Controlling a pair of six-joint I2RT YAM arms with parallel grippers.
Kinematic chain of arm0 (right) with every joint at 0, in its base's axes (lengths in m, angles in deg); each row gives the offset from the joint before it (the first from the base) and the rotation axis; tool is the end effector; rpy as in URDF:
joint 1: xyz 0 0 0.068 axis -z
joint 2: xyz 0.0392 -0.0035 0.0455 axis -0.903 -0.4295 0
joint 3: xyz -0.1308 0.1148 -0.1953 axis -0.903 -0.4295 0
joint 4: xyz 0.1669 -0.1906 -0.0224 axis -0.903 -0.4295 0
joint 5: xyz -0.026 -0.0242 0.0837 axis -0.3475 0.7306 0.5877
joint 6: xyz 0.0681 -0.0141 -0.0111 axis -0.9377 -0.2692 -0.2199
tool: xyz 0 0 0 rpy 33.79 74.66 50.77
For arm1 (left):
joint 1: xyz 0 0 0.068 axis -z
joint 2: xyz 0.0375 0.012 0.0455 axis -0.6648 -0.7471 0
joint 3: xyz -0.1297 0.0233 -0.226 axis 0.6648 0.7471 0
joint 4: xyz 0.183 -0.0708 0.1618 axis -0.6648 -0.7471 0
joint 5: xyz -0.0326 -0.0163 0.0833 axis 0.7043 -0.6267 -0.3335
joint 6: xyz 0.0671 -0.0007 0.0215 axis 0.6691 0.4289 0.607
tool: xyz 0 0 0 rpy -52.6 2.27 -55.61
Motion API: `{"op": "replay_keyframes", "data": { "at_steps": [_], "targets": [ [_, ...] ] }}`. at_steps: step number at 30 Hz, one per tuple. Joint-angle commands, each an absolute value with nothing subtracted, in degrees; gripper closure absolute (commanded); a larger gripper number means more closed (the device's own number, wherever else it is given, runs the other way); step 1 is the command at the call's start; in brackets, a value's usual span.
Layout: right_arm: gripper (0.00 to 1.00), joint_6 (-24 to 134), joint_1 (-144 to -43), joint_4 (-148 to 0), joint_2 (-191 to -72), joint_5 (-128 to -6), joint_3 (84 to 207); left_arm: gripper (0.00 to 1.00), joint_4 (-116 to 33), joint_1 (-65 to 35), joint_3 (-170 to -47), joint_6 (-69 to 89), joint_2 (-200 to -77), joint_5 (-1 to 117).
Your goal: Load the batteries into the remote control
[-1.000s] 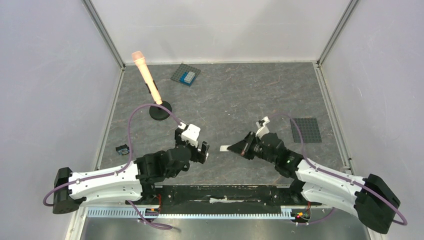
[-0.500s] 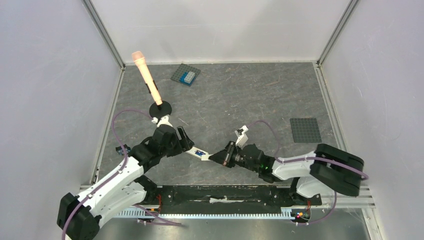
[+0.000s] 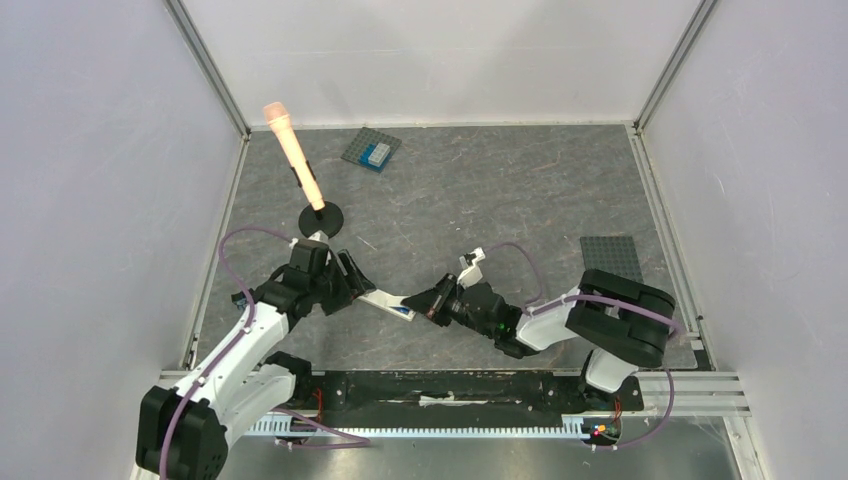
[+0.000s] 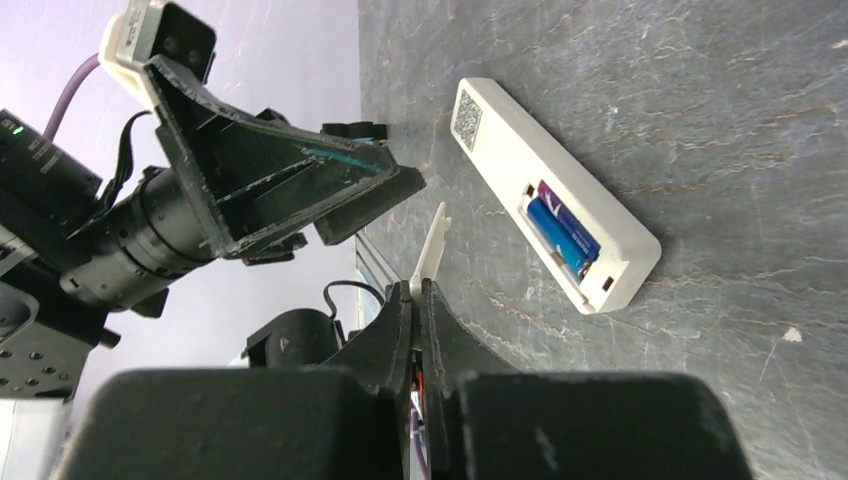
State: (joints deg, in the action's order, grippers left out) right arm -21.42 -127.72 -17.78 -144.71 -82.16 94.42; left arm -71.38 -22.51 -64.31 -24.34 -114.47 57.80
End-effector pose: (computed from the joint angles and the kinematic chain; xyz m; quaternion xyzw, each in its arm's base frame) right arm 0.1440 0.2671 0.1316 0.1777 0.7673 0.5714 0.2305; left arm 0.1725 -0.0683 0.1700 -0.1984 0.9196 -0.2344 0.2449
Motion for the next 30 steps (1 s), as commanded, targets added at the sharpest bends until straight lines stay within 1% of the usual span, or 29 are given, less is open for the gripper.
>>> {"op": "replay_keyframes", "data": {
  "at_steps": [1, 7, 17, 30],
  "targets": [
    [1.0, -25.63, -127.93, -16.4, -147.7, -86.13, 96.43, 0.26, -73.29, -23.78, -67.75, -19.18, -115.03, 58.39],
    [1.0, -27.87, -128.01, -18.1, -149.62, -88.63, 96.6, 0.27, -73.72, -24.09, -68.53, -17.89, -116.26, 57.44],
    [1.0, -33.39, -128.02, -13.95, -153.74, -87.3, 95.37, 0.27, -73.08, -24.17, -68.53, -17.45, -116.72, 58.17],
    [1.0, -38.24, -128.14, -15.13, -156.37, -85.86, 94.89, 0.28, -70.96, -24.18, -67.55, -17.84, -117.94, 61.36]
  ]
}}
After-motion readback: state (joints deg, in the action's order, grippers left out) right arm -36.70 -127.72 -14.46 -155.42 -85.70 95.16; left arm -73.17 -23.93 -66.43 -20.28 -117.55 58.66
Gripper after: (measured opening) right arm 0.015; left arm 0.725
